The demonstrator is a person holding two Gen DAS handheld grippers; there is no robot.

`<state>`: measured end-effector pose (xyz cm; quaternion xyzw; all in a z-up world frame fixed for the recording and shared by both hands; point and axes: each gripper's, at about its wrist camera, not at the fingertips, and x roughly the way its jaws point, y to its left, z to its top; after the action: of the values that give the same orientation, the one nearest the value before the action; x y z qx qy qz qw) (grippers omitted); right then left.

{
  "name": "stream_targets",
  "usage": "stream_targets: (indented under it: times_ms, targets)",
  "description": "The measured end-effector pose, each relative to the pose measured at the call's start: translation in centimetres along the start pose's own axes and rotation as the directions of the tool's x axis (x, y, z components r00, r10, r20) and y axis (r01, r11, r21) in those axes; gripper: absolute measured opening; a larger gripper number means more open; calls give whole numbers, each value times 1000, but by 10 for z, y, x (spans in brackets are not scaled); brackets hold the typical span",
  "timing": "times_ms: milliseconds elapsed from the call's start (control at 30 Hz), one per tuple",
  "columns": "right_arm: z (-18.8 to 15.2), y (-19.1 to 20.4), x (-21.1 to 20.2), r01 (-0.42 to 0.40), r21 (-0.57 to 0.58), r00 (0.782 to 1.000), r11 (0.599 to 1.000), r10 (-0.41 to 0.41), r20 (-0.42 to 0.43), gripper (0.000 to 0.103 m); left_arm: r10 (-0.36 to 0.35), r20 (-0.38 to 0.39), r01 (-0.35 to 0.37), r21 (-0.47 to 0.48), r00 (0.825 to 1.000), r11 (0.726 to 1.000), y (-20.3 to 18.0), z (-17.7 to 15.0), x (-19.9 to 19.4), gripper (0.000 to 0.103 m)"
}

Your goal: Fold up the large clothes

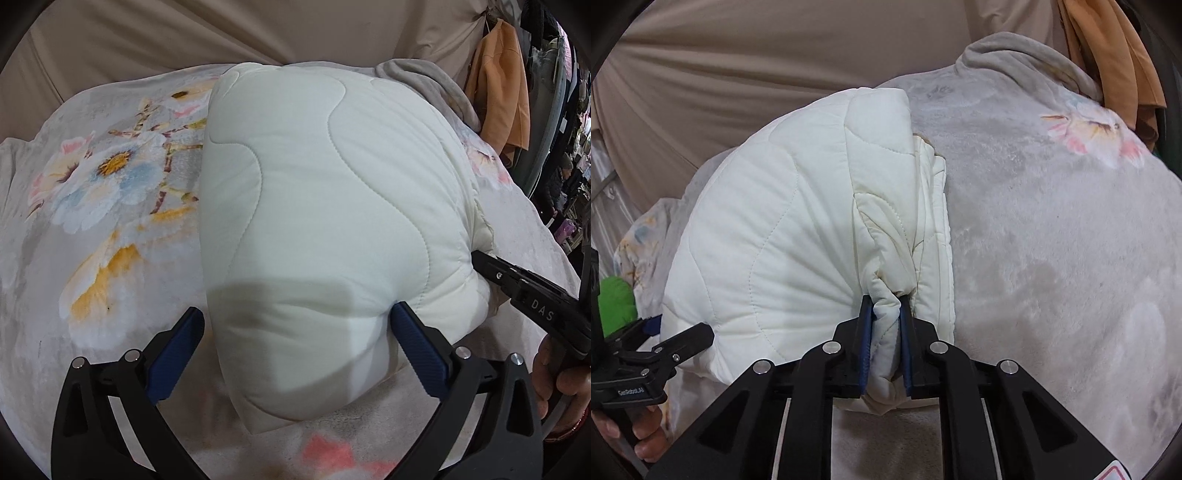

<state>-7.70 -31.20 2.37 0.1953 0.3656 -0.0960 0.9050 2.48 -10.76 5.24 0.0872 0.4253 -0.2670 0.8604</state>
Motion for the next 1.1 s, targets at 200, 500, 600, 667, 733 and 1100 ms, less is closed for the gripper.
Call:
stream_targets:
  times_ms: [200,500,600,667,733,1100]
  targets:
    - [8,9,-41,17,24,995,1000,-19,98,19,37,24,-37,21,999,999,-4,-1,-6,98]
    - [35,44,-47,52,-119,989,991,-34,147,17,53,33,-54,36,998,998,-7,-2,-7,98]
    - [21,35,1,66,-128,997,990,-62,39,12,42,27,-43,38,999,998,-8,-3,-7,98]
    - [15,32,14,85,-127,996,988,-81,38,11,34,12,-34,40,999,999,-9,-5,-5,98]
    - [19,35,7,87,-125,996,988,-83,31,11,44,13,-44,41,999,998,-10,-6,-5,98]
    - [101,91,-26,32,-214,988,976,1,151,13,56,36,-57,46,998,997,-9,-3,-23,98]
